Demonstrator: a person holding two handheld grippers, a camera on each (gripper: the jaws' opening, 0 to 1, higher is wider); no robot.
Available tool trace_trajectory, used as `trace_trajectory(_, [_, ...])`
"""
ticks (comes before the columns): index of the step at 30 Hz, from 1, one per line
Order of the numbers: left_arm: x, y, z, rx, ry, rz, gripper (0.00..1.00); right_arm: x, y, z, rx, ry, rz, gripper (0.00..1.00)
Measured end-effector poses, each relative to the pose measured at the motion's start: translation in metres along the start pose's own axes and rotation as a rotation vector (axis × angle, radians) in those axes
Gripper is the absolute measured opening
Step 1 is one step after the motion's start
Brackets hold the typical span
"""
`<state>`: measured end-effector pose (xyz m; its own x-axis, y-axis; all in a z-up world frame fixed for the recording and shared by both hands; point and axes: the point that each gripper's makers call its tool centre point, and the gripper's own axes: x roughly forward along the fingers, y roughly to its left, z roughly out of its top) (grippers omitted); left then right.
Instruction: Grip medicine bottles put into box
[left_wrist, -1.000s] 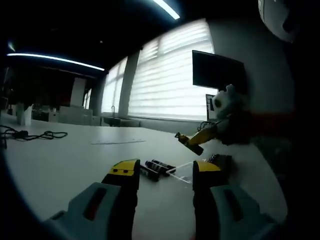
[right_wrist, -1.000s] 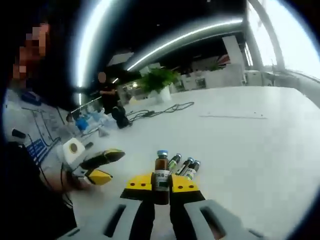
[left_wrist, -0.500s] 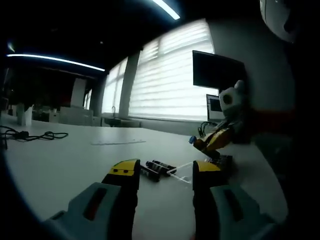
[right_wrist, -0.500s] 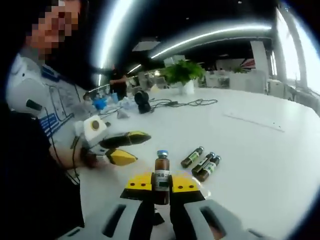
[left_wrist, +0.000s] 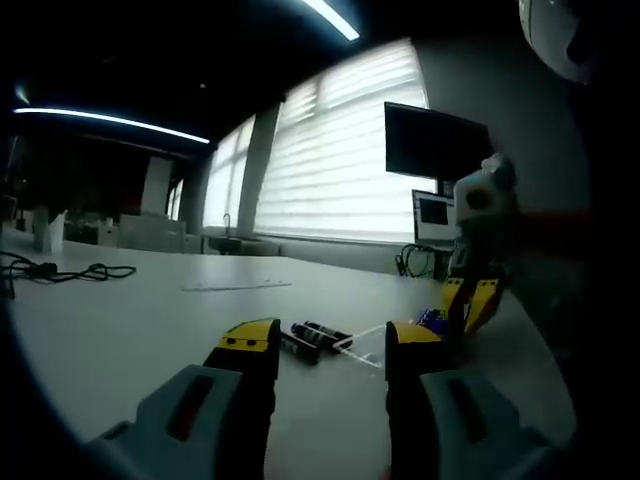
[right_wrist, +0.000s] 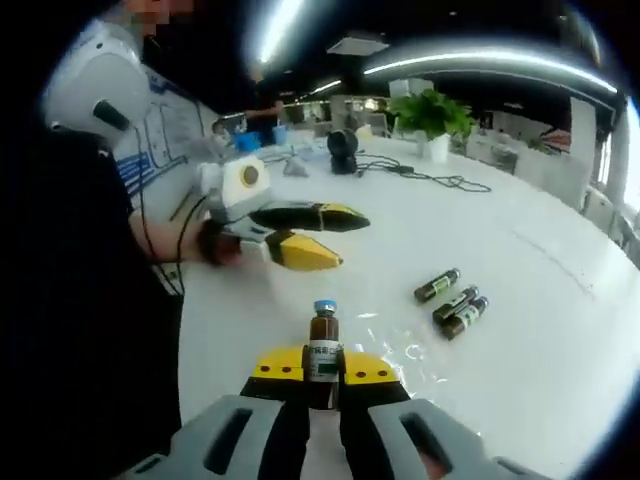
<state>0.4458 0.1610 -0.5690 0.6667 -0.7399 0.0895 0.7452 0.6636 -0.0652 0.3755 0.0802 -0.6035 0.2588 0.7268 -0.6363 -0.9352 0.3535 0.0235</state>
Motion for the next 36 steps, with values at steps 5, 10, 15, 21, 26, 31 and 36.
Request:
trace_trajectory(5, [0.000, 0.000, 0.000, 0.001, 0.001, 0.000, 0.35, 0.002, 0.006, -0.002, -0.057, 0.058, 0.018, 0.07])
trace_trajectory(10, [0.000, 0.000, 0.001, -0.001, -0.002, 0.002, 0.35, 0.008, 0.011, -0.005, -0.117, 0.090, 0.039, 0.07])
trace_trajectory(15, [0.000, 0.000, 0.000, 0.002, 0.001, 0.001, 0.35, 0.012, 0.011, -0.009, -0.140, 0.123, 0.037, 0.07])
trace_trajectory(21, [-0.001, 0.002, 0.000, -0.005, -0.003, 0.002, 0.35, 0.016, 0.012, -0.010, -0.128, 0.133, 0.045, 0.07])
trace_trajectory(26, [-0.001, 0.003, 0.000, -0.006, -0.003, 0.001, 0.35, 0.018, 0.012, -0.019, -0.179, 0.162, 0.056, 0.07])
trace_trajectory(31, [-0.001, 0.002, 0.000, -0.008, -0.005, 0.002, 0.35, 0.019, 0.012, -0.019, -0.215, 0.158, 0.067, 0.07])
trace_trajectory(36, [-0.001, 0.002, 0.000, -0.008, -0.004, 0.003, 0.35, 0.019, 0.013, -0.018, -0.225, 0.154, 0.073, 0.08])
